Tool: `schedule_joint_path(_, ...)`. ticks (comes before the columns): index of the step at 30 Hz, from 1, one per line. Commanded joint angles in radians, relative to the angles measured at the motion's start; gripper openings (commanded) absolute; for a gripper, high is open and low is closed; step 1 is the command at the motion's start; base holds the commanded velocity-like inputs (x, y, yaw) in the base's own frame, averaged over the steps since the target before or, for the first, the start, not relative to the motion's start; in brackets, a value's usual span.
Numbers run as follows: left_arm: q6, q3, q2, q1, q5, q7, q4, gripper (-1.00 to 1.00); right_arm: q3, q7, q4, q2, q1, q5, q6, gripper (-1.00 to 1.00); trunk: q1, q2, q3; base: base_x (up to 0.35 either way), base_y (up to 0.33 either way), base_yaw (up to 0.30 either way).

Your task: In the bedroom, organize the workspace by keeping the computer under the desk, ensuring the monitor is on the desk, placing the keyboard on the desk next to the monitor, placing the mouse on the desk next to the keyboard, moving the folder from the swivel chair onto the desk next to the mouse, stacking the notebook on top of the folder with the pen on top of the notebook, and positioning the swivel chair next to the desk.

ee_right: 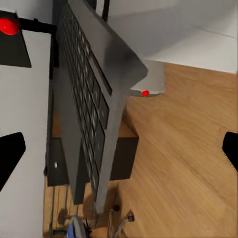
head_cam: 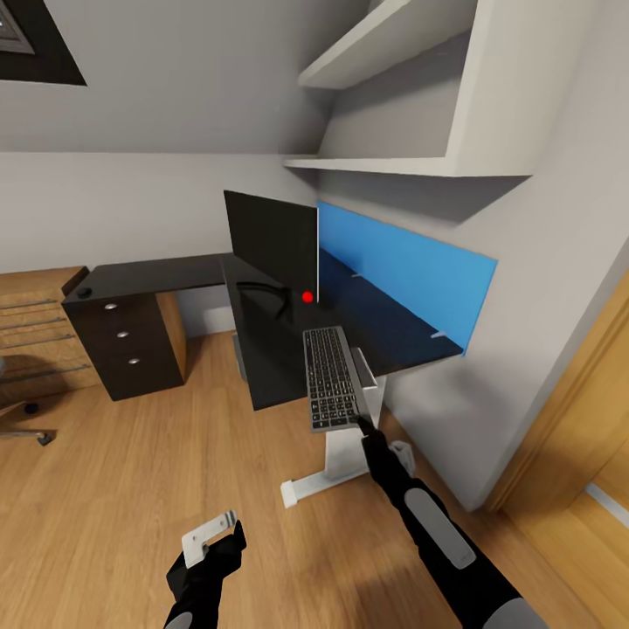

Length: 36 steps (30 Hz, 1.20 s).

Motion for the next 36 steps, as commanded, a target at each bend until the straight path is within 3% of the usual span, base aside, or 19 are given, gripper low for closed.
schedule_joint_path(1,0.005,-0.001,0.001,0.0,0.002,0.006,-0.002,1.0,0.004,-0.003,-0.001,-0.005,-0.001,-0.007,-0.005,1.0,0.004,-0.008,-0.004,0.0,0.0,0.0)
schedule_joint_path(7,0.005,-0.001,0.001,0.0,0.002,0.006,-0.002,1.0,0.008,-0.001,-0.001,-0.029,-0.001,-0.008,-0.004,1.0,0.027,-0.05,-0.023,0.0,0.0,0.0)
schedule_joint_path(16,0.005,-0.002,0.001,0.0,0.002,0.006,-0.002,1.0,0.01,-0.002,0.001,-0.033,-0.001,-0.008,-0.004,1.0,0.061,-0.113,-0.051,0.0,0.0,0.0)
schedule_joint_path(20,0.005,-0.002,0.001,0.0,0.002,0.004,-0.002,1.0,0.011,-0.005,0.001,-0.033,-0.001,-0.009,-0.003,1.0,0.061,-0.113,-0.051,0.0,0.0,0.0)
schedule_joint_path(26,0.005,-0.002,0.005,0.0,0.002,0.003,-0.001,1.0,0.051,-0.005,0.001,-0.031,-0.001,-0.009,-0.005,1.0,0.061,-0.113,-0.051,0.0,0.0,0.0)
schedule_joint_path(36,0.004,-0.003,0.005,0.0,0.002,0.001,0.001,1.0,0.081,-0.003,-0.001,-0.029,-0.001,-0.007,-0.004,1.0,0.061,-0.113,-0.051,0.052,0.112,0.0)
